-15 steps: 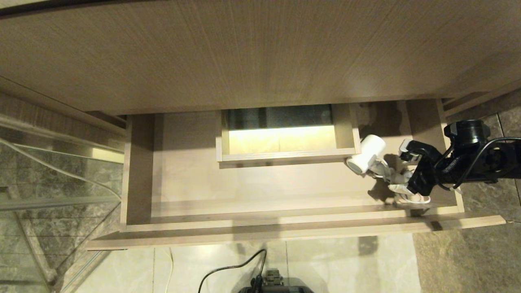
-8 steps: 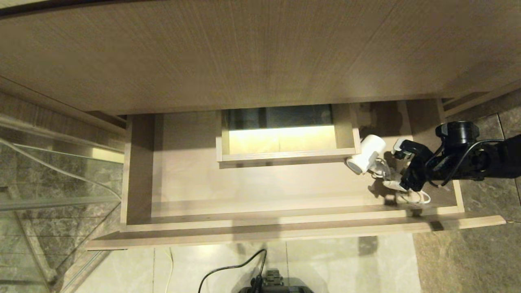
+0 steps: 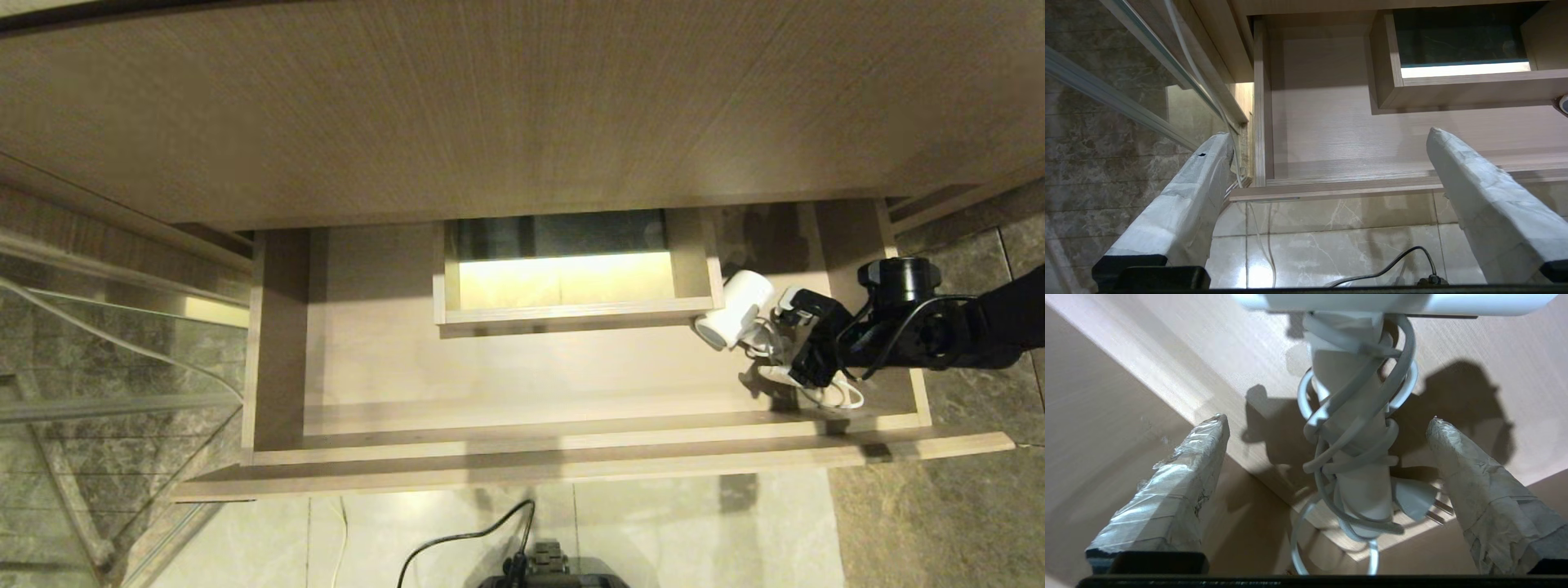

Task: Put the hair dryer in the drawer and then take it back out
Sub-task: Take the hairdryer out

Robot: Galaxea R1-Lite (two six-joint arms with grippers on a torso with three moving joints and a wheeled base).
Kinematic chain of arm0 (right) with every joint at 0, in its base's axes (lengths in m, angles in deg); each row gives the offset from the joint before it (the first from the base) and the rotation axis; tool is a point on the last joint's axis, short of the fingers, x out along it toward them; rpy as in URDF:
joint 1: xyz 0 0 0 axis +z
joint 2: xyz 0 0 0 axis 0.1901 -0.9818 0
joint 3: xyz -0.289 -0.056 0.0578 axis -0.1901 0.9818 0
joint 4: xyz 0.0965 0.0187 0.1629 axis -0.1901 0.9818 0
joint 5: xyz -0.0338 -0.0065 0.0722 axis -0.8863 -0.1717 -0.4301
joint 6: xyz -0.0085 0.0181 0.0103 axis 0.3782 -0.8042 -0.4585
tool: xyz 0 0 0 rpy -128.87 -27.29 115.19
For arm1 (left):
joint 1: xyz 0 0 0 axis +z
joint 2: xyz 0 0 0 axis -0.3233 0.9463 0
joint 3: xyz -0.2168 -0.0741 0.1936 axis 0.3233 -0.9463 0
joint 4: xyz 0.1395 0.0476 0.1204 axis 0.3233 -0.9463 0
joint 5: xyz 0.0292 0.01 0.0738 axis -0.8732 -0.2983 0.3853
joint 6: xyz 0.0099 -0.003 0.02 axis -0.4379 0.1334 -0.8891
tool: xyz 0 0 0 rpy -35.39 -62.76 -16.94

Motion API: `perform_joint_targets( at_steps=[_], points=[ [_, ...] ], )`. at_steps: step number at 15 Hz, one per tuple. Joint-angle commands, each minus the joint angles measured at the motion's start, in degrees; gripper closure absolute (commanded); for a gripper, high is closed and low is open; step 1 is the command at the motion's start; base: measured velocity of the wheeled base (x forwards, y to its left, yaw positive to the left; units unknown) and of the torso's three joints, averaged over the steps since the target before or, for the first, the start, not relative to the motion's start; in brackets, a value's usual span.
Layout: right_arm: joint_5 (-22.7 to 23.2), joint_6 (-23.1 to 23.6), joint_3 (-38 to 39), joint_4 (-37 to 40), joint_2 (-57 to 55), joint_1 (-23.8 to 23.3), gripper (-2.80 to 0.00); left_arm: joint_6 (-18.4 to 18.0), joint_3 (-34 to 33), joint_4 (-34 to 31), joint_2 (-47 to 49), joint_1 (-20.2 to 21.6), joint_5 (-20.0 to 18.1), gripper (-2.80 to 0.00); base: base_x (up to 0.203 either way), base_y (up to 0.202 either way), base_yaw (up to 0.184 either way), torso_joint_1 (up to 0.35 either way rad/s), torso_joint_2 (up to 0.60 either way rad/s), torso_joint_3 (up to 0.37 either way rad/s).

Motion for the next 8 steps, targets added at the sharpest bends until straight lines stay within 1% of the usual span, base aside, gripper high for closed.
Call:
perform_joint_targets(
  at_steps=[1,4,6,8],
  points=[
    [0.19,-0.53,-0.21,-0.25,-0.59,0.02,-2.8,0.09,-2.29,0.09,-0.02,0.02,0.01,-2.8,0.0,0.0,0.0,0.0,0.0,0.0],
    [0.11,-0.89,-0.82,-0.34,-1.12,0.02,-2.8,0.09,-2.29,0.09,-0.02,0.02,0.01,-2.8,0.0,0.0,0.0,0.0,0.0,0.0],
    [0.19,-2.08,-2.38,-0.43,-1.79,0.02,-2.8,0.08,-2.29,0.09,-0.02,0.02,0.01,-2.8,0.0,0.0,0.0,0.0,0.0,0.0],
    [0.19,-2.14,-3.44,-0.43,-2.78,0.02,-2.8,0.0,-2.29,0.17,-0.02,0.02,0.01,-2.8,0.0,0.0,0.0,0.0,0.0,0.0]
  ],
)
